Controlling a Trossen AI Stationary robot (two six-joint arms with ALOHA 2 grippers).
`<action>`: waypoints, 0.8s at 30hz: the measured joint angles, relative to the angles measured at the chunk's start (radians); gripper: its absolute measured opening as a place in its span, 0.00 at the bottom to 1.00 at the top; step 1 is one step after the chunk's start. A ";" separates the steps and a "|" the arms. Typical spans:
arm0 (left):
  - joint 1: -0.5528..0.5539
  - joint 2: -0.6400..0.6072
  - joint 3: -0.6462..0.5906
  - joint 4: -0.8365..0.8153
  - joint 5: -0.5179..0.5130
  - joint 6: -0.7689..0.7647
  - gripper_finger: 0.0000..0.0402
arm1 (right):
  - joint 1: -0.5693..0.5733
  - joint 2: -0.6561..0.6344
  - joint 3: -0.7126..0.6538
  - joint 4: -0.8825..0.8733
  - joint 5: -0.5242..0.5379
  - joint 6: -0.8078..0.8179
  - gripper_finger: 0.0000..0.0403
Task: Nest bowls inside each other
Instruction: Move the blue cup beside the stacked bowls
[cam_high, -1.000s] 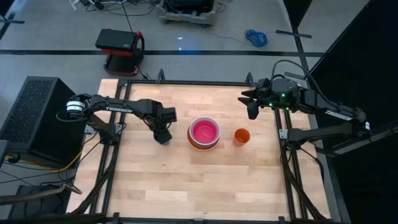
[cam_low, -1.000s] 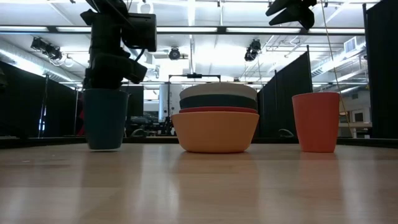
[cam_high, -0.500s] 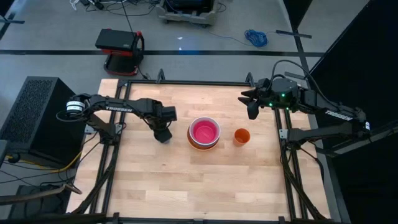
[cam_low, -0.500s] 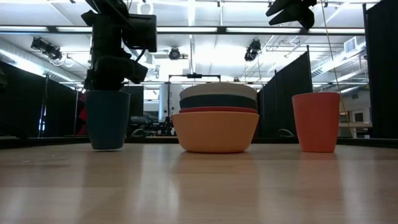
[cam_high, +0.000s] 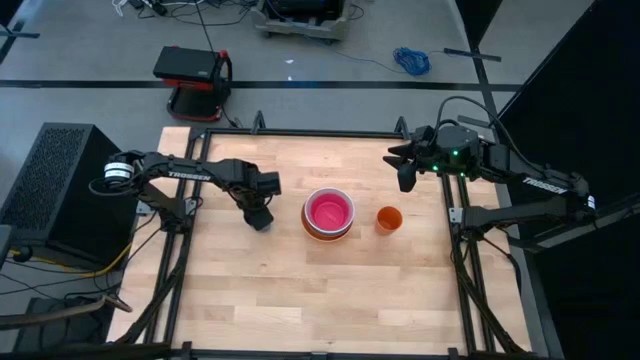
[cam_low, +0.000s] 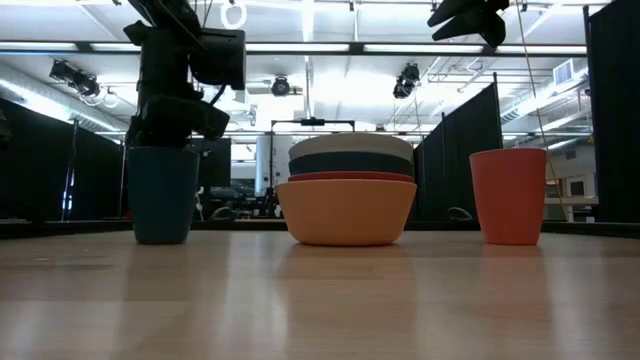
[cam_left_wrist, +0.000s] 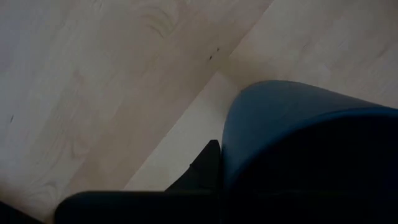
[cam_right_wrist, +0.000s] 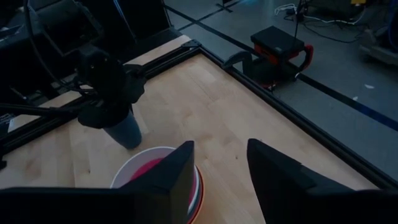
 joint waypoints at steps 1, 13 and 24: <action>0.000 0.000 -0.001 0.000 0.000 0.000 0.00 | 0.000 0.000 0.000 0.000 0.000 0.000 0.33; -0.001 0.006 -0.004 0.004 0.004 0.000 0.02 | 0.000 0.000 0.000 0.000 0.000 -0.002 0.37; -0.001 0.007 -0.005 0.017 0.008 -0.002 0.10 | 0.000 0.000 0.000 0.000 0.000 -0.007 0.35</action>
